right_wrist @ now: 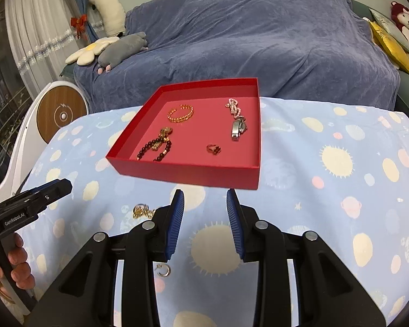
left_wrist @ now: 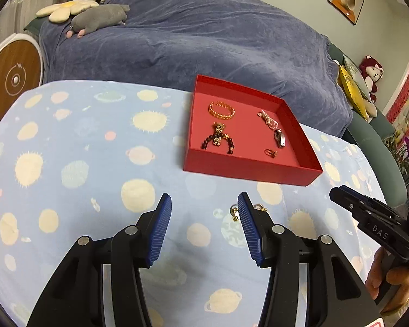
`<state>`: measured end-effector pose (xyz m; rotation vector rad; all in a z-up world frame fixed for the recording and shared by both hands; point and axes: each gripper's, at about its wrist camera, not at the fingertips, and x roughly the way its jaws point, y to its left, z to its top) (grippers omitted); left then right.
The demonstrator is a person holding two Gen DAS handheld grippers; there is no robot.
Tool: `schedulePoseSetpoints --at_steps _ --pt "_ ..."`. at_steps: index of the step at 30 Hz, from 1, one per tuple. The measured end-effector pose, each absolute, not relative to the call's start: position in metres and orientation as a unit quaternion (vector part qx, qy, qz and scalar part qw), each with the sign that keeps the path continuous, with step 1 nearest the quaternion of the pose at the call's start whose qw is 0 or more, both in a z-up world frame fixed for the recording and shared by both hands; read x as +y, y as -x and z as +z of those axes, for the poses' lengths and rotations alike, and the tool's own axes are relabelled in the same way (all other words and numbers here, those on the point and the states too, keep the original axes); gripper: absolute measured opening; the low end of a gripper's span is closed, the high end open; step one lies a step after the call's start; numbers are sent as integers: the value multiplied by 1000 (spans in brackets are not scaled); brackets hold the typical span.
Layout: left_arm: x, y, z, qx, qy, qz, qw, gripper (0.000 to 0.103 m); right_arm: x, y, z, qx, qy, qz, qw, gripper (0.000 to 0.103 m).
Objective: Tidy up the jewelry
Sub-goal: 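Withdraw both open tools from the red box, then grasp the silver ring with the left tool while the right tool reaches the gold chain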
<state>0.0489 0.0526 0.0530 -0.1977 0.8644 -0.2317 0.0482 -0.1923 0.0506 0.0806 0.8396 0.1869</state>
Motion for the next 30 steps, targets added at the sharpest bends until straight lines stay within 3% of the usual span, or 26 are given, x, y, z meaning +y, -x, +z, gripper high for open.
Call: schedulePoseSetpoints --at_steps 9,30 --pt "15 -47 28 417 17 -135 899 48 -176 -38 23 446 -26 105 888 31" --pt "-26 -82 -17 445 -28 -186 876 45 -177 -56 3 474 -48 107 873 31"
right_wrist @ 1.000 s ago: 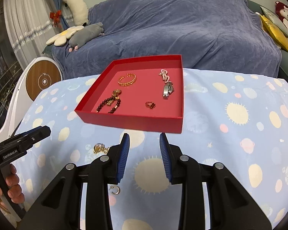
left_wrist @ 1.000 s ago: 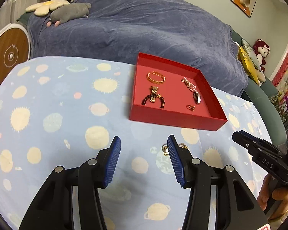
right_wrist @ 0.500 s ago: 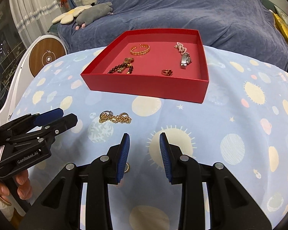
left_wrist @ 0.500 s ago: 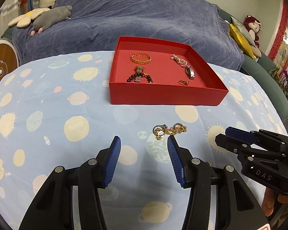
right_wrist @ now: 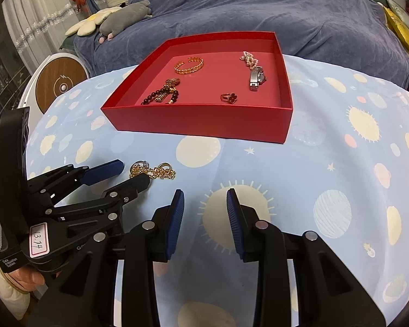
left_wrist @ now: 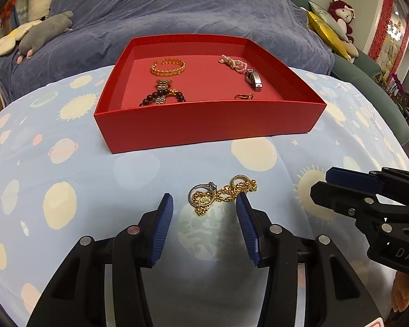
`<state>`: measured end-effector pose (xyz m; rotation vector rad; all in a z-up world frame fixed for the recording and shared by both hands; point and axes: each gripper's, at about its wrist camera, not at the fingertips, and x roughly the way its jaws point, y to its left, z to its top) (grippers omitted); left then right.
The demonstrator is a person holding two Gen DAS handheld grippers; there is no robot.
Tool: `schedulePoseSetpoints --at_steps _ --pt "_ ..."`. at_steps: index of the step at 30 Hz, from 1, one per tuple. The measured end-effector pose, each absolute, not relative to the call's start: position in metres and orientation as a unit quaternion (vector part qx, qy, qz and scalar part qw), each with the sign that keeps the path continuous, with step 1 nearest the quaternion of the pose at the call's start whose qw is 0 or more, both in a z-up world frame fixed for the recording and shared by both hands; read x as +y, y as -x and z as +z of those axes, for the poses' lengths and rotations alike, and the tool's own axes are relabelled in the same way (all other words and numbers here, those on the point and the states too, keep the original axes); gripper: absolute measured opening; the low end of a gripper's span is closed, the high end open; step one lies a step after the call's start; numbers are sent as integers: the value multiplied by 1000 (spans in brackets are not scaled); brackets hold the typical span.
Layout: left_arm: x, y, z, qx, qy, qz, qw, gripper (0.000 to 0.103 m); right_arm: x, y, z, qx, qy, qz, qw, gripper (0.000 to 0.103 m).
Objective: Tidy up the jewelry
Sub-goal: 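Grasp the silver ring with the left tool while the right tool reaches the gold chain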
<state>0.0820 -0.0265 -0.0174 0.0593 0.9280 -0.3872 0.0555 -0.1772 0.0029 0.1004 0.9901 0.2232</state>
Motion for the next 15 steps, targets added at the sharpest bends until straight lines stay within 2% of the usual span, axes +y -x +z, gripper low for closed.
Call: schedulePoseSetpoints --at_steps 3,8,11,15 --pt "-26 -83 -19 436 -35 -183 880 35 -176 -55 3 474 -48 109 873 31" --pt "-28 -82 -20 429 -44 -185 883 30 -177 -55 5 472 -50 111 873 31" --pt "-30 -82 -19 429 -47 -186 883 18 -178 -56 5 472 -53 109 873 31" --pt "-31 -82 -19 428 -49 -183 884 18 -178 -56 5 473 -52 110 873 31"
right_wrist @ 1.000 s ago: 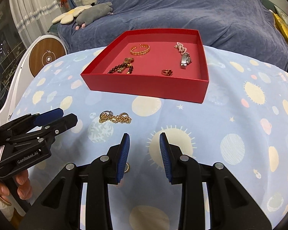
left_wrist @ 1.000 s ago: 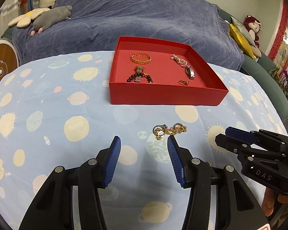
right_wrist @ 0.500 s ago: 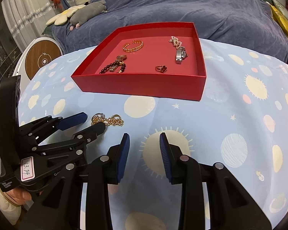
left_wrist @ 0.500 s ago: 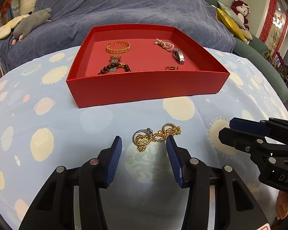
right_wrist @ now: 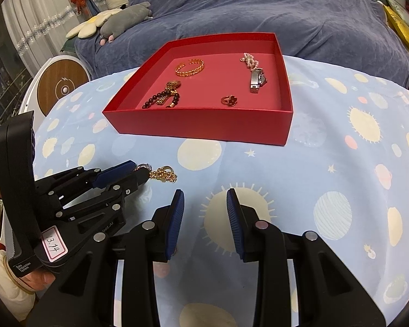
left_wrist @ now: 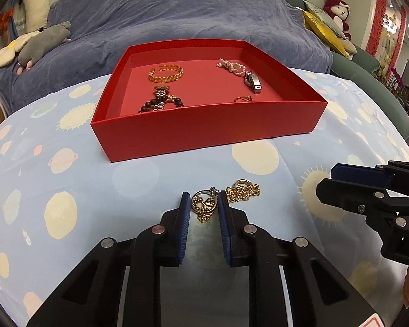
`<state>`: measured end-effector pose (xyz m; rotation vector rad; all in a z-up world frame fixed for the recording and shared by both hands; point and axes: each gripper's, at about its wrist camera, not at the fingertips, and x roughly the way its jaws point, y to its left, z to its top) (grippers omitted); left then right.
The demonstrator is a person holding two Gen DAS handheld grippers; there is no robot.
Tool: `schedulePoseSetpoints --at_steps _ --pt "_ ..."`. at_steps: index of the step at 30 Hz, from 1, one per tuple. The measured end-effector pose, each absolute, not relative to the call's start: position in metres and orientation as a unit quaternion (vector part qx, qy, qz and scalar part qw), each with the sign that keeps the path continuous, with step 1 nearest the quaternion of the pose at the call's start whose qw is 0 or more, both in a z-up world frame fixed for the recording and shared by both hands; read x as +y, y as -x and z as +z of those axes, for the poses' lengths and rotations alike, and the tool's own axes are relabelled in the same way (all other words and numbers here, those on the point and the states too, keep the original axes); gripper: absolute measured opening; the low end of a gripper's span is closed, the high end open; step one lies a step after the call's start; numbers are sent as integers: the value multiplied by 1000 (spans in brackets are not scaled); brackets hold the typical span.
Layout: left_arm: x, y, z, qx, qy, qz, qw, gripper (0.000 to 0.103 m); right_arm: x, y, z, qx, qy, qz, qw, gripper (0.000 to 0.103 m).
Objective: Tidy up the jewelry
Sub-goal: 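Grasp the silver ring with the left tool while the right tool reaches the gold chain, then grasp the gold chain with the right tool while the left tool holds the silver ring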
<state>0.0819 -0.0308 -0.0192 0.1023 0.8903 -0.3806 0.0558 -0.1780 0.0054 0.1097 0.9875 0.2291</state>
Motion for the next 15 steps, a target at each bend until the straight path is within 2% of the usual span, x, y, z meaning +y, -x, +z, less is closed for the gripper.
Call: schedulePoseSetpoints --at_steps 6,15 --pt "-27 -78 -13 429 -28 -185 884 18 -179 -56 7 471 -54 111 873 31" --pt "-2 -69 29 405 17 -185 895 18 -165 -62 2 472 -53 138 869 31"
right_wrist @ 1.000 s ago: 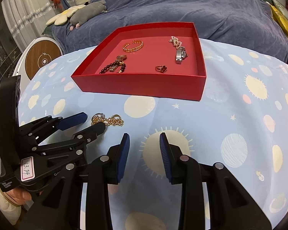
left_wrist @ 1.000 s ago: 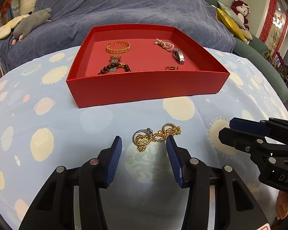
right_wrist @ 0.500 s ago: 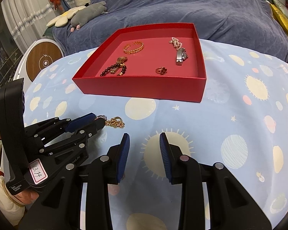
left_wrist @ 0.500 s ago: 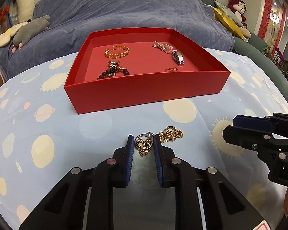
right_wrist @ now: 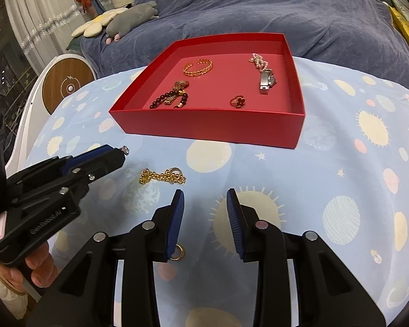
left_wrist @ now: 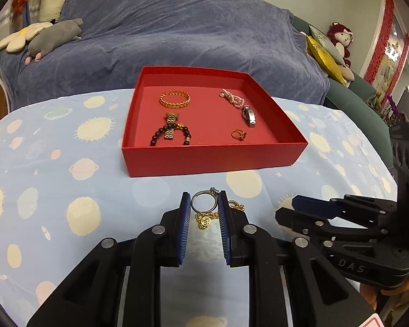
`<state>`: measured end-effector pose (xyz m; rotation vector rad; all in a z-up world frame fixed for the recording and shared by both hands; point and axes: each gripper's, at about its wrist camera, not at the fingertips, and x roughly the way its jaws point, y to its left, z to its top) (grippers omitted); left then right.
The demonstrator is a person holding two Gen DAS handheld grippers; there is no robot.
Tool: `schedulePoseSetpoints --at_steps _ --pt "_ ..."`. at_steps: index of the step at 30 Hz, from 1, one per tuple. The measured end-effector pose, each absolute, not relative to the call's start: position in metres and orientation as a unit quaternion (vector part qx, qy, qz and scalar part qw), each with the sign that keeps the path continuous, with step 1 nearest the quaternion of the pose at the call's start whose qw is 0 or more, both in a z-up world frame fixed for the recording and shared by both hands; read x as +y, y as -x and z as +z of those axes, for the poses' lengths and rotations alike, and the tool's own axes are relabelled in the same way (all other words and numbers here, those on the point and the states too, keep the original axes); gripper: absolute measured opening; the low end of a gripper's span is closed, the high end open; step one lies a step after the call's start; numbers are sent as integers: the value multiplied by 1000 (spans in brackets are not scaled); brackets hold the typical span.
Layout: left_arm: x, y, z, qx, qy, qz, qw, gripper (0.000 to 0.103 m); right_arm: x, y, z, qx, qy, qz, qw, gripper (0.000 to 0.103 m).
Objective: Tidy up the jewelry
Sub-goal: 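Grasp the gold chain with the right tool while the left tool holds the silver ring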
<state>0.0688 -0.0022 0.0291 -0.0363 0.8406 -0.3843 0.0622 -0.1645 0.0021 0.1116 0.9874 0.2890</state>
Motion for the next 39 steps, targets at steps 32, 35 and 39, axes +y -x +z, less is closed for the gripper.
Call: schedulePoseSetpoints --at_steps 32,35,39 --pt "39 -67 42 418 64 -152 893 18 -131 -43 -12 515 -1 217 829 2" --pt "37 -67 40 420 63 -153 892 18 -131 -46 -3 486 1 211 848 7" --pt "35 -68 38 424 60 -154 891 18 -128 -62 -7 483 -11 202 852 26"
